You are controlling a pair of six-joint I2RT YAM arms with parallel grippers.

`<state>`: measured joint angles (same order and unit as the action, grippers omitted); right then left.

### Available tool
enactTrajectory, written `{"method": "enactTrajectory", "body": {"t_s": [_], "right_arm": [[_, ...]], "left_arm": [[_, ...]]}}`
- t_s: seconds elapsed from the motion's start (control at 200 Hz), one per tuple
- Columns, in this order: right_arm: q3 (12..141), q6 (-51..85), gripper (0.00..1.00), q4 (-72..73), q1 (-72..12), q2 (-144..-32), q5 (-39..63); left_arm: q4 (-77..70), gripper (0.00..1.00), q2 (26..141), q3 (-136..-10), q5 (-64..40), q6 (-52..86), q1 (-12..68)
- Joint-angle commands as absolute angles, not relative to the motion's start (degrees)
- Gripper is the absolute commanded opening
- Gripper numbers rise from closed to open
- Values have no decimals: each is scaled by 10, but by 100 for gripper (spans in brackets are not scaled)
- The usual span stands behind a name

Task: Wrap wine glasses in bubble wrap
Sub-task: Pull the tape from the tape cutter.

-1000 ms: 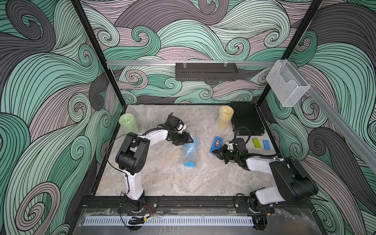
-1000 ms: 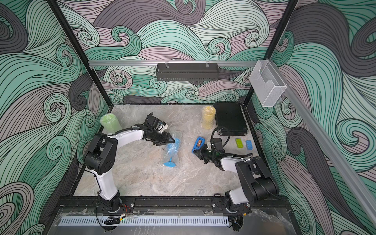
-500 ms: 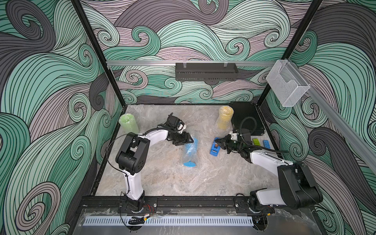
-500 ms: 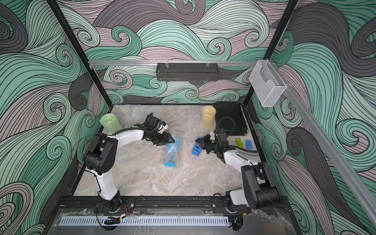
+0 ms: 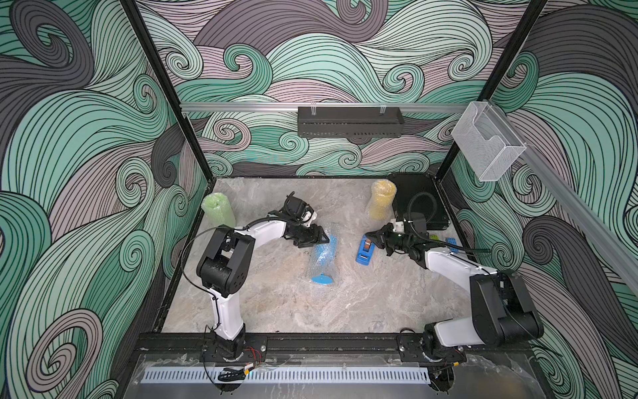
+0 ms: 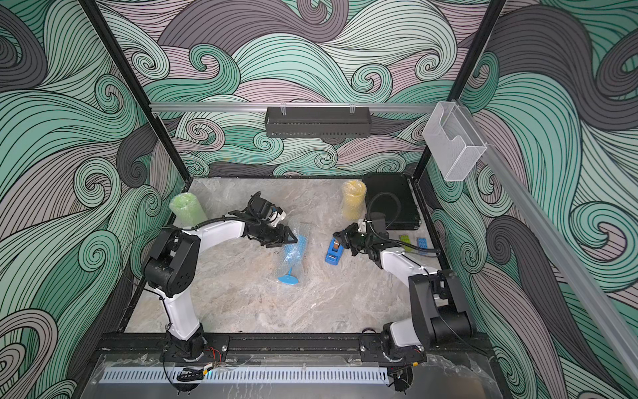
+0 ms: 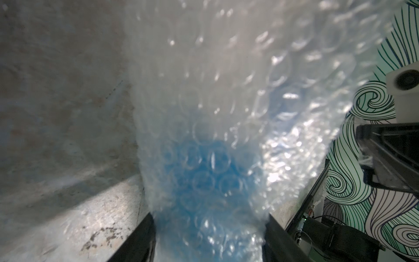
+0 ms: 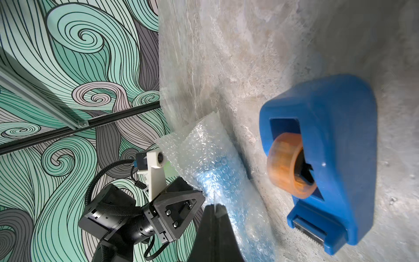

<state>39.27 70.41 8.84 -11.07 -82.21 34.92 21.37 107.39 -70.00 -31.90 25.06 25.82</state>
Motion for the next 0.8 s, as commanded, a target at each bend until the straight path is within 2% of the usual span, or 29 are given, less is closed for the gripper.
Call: {"method": "enactTrajectory", "body": {"t_s": [0.0,0.13,0.385,0.61,0.796], "right_arm": [[421,695,0,73,-111,-792,357],[417,684,0,67,-110,-778,348],[366,699,0,127,-112,-833,359],[410,687,0,66,-112,-782,354],[389,691,0,74,-124,-776,349]], "left_arm": [[262,66,1084,-692,-294,244,268],[252,66,1083,-686,-298,249,267],[255,66,1086,-689,-299,249,267],[257,66,1087,-692,-300,249,268],[253,66,1084,-687,-299,249,268]]}}
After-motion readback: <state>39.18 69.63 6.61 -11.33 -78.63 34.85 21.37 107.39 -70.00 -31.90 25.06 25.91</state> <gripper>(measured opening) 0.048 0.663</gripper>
